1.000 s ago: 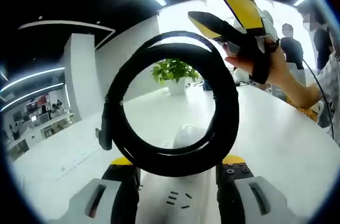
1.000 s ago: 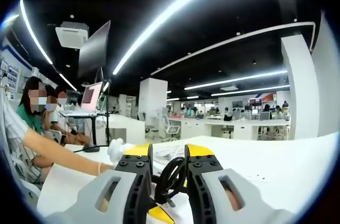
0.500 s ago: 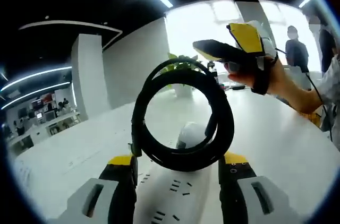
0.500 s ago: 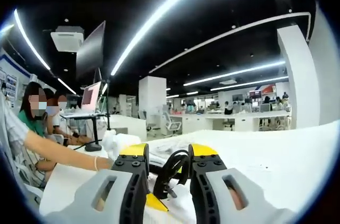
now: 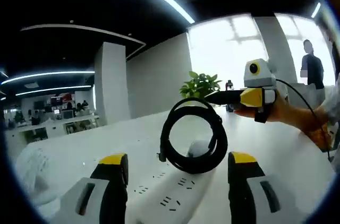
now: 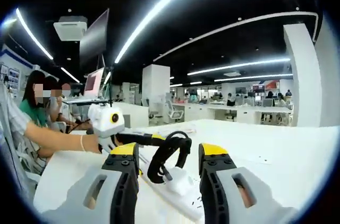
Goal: Straighten the power strip on the desk, plug the charger into it
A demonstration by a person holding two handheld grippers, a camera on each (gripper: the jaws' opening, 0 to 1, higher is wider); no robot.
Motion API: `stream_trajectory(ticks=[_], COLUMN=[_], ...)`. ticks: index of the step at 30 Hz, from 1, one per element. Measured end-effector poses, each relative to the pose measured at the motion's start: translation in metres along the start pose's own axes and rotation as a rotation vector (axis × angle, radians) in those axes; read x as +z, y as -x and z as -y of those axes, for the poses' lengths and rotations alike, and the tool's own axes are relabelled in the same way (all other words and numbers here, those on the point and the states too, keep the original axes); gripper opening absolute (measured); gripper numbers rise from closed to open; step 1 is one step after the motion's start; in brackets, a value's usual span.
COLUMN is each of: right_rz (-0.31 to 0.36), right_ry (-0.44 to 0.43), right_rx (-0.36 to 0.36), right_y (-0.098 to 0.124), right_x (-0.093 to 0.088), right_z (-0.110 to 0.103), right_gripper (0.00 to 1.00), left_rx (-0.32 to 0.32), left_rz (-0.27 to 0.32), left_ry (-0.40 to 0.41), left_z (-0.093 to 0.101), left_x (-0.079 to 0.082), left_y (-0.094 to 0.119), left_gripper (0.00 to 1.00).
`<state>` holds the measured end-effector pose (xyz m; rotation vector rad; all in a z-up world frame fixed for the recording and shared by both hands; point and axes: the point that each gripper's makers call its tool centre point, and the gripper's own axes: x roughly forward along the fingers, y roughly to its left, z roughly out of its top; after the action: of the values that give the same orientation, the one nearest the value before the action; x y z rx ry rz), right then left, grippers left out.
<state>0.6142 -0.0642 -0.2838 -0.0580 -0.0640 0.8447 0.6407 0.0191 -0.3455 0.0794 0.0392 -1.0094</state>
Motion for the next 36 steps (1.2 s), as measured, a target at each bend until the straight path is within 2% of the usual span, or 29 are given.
stream_trajectory(ticks=[4, 7, 9, 13, 15, 18, 21, 23, 25, 27, 32, 36], right_rz=[-0.013, -0.017, -0.023, -0.064, -0.095, -0.164, -0.233, -0.263, -0.277, -0.311, -0.326, -0.371], right_ry=[0.06, 0.093, 0.108, 0.136, 0.162, 0.229, 0.266, 0.278, 0.278, 0.287, 0.331, 0.386], right_rx=[0.009, 0.024, 0.038, 0.09, 0.108, 0.168, 0.201, 0.218, 0.231, 0.226, 0.227, 0.252], right_y=[0.002, 0.003, 0.004, 0.003, 0.002, 0.0, -0.004, -0.006, -0.008, -0.01, -0.015, -0.022], right_x=[-0.005, -0.006, -0.009, -0.016, -0.021, -0.033, -0.046, -0.054, -0.059, -0.065, -0.065, -0.066], right_z=[-0.003, -0.003, -0.003, -0.005, -0.005, -0.009, -0.011, -0.013, -0.014, -0.012, -0.008, -0.01], right_gripper=[0.46, 0.48, 0.51, 0.57, 0.61, 0.7, 0.81, 0.82, 0.83, 0.82, 0.82, 0.82], left_rx=[0.043, 0.056, 0.064, 0.056, 0.061, 0.072, 0.048, 0.061, 0.074, 0.082, 0.071, 0.099], left_rz=[-0.032, -0.031, 0.005, 0.048, 0.052, 0.028, -0.001, -0.033, -0.036, -0.039, -0.057, -0.072], left_ry=[-0.025, 0.012, 0.077, 0.124, 0.122, 0.125, 0.091, 0.061, 0.014, 0.007, 0.029, 0.009], left_z=[0.0, 0.002, 0.004, 0.006, 0.006, 0.007, 0.015, 0.015, 0.013, 0.011, 0.012, 0.008], left_x=[-0.001, -0.001, 0.004, 0.008, 0.007, 0.001, -0.006, -0.011, -0.011, -0.012, -0.016, -0.017], left_y=[0.01, 0.016, 0.02, 0.026, 0.027, 0.033, 0.04, 0.044, 0.044, 0.043, 0.045, 0.046], left_gripper=[0.89, 0.9, 0.91, 0.97, 0.99, 0.99, 0.99, 0.99, 0.99, 0.99, 0.99, 0.99])
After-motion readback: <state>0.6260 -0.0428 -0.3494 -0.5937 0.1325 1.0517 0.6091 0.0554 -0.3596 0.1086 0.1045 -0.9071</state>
